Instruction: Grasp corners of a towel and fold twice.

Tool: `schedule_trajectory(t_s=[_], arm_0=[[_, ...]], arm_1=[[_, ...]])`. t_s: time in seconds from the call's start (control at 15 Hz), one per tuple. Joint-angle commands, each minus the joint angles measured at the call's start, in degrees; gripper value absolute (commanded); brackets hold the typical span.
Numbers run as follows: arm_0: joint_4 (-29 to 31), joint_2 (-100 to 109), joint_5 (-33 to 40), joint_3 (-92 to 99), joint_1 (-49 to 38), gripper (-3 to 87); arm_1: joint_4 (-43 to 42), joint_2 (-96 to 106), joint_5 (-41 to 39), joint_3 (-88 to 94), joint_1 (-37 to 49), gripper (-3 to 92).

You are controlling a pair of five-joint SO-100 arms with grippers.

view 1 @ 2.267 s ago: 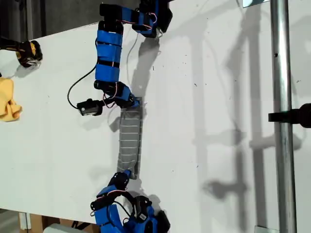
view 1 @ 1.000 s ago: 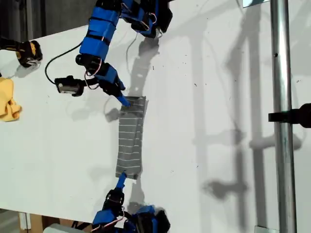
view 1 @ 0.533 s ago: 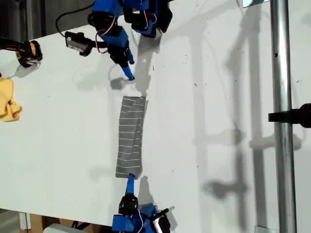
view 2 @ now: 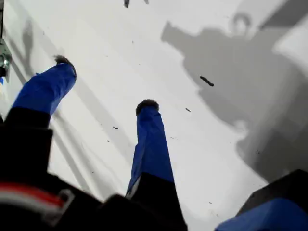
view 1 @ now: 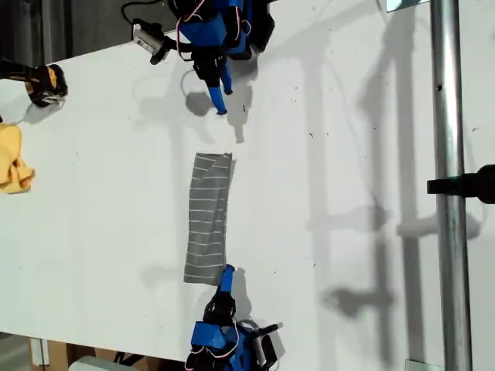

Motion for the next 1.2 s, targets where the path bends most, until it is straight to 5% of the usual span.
schedule_trajectory(t_s=[0.0, 0.4, 1.0, 1.13], arm_0=[[-1.1, 0.4, 0.6, -0.4, 0.9, 10.0], [-0.3, 0.4, 1.1, -0.5, 3.3, 10.0], [3.1, 0.4, -2.1, 0.5, 3.3, 0.7], [3.3, 0.4, -2.1, 0.6, 3.3, 0.7]], arm_1=[[-10.0, -17.3, -4.1, -4.0, 3.1, 31.0], [-31.0, -67.9, -16.7, -22.3, 15.2, 32.9], [-31.4, -101.0, -21.4, -52.5, 15.9, 33.3], [-30.9, -105.4, -22.0, -56.4, 15.7, 27.5]])
